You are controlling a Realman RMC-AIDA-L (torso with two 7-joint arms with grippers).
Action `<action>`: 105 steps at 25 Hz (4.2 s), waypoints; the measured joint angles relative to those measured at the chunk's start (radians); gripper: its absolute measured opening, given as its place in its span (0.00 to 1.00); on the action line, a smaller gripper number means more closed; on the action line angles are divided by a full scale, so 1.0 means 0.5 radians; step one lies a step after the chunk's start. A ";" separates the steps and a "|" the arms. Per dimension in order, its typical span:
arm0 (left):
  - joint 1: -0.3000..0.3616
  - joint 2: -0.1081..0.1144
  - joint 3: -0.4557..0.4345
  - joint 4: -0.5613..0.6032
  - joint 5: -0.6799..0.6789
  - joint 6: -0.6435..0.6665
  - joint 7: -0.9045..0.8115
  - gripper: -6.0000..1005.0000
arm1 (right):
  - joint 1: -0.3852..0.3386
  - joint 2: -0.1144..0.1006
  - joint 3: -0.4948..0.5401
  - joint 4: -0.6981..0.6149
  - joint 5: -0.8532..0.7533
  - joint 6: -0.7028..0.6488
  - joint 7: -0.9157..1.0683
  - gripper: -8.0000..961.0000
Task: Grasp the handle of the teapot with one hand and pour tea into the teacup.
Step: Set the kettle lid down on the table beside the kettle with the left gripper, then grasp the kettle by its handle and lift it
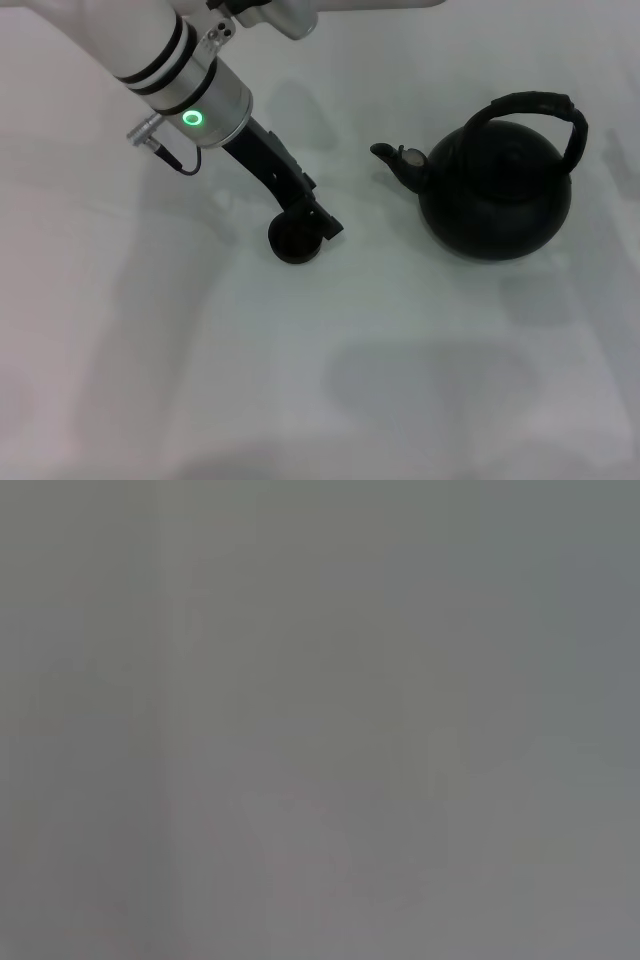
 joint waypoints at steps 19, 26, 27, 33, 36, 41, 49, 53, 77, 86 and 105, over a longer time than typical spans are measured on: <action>0.100 -0.002 0.001 -0.044 -0.540 0.099 0.615 0.78 | 0.044 -0.006 0.001 0.003 0.000 0.011 0.000 0.80; 0.170 0.000 0.001 -0.081 -0.771 0.227 0.824 0.78 | 0.050 -0.006 0.000 0.003 0.000 0.015 0.000 0.80; 0.177 0.000 0.001 -0.096 -0.775 0.232 0.827 0.78 | 0.051 -0.006 -0.002 0.003 0.000 0.015 0.000 0.80; 0.218 -0.001 0.001 -0.121 -0.796 0.263 0.854 0.78 | 0.051 -0.004 -0.013 0.000 0.000 0.014 0.000 0.80; 0.256 0.000 0.001 -0.143 -0.904 0.320 0.975 0.78 | 0.051 -0.003 -0.015 0.000 0.000 0.012 0.000 0.80; 0.342 0.000 0.001 -0.184 -1.101 0.393 1.158 0.78 | 0.049 -0.001 -0.018 0.000 -0.002 0.012 0.000 0.80; 0.471 -0.002 0.001 -0.207 -1.266 0.414 1.342 0.78 | 0.042 0.000 -0.018 -0.002 -0.008 0.009 0.009 0.80; 0.660 -0.010 0.001 -0.188 -1.577 0.415 1.586 0.78 | 0.036 0.000 -0.017 -0.003 -0.012 0.005 0.068 0.80; 1.607 -0.019 -0.023 0.413 -3.272 0.342 2.757 0.77 | -0.012 -0.018 -0.126 0.029 -0.058 -0.271 0.437 0.80; 1.767 -0.025 -0.025 0.529 -3.444 0.353 3.018 0.78 | -0.017 -0.030 -0.148 0.253 -0.423 -0.600 0.747 0.80; 1.840 -0.031 -0.027 0.639 -3.688 0.240 3.034 0.78 | 0.082 -0.017 -0.120 0.293 -0.628 -0.282 0.763 0.80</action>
